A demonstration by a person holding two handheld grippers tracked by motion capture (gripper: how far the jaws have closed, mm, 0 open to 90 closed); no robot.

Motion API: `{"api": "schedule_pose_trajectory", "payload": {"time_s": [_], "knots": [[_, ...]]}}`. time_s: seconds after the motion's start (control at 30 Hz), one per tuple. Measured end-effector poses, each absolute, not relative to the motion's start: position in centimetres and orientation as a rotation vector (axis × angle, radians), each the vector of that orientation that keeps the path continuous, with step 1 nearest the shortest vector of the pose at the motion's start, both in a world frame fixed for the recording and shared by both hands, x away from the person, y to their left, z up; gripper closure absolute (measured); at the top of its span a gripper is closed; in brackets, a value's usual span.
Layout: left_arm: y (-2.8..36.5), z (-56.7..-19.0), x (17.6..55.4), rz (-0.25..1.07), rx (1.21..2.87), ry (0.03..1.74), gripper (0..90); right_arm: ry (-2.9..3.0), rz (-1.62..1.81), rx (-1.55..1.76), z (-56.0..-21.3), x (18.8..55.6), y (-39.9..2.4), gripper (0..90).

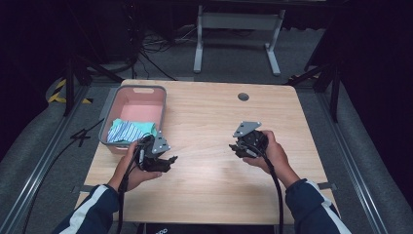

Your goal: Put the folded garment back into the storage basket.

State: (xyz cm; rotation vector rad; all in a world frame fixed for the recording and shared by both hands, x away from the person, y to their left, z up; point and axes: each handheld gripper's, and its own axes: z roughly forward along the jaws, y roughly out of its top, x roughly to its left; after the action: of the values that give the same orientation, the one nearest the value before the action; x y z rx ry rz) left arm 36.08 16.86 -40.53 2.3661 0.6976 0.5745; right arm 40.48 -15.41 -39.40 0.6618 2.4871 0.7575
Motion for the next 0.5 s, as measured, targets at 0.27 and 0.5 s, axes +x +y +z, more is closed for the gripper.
{"api": "schedule_pose_trajectory", "payload": {"time_s": [0.27,0.5], "knots": [[16.5,-41.6,35.5,0.576,2.411,0.666,32.5,2.485,0.739,0.704,-40.5,39.4,-17.6,50.2],[16.4,-42.8,35.2,0.551,2.437,0.659,32.0,2.489,0.732,0.727,-41.7,38.3,-19.4,47.0]]}}
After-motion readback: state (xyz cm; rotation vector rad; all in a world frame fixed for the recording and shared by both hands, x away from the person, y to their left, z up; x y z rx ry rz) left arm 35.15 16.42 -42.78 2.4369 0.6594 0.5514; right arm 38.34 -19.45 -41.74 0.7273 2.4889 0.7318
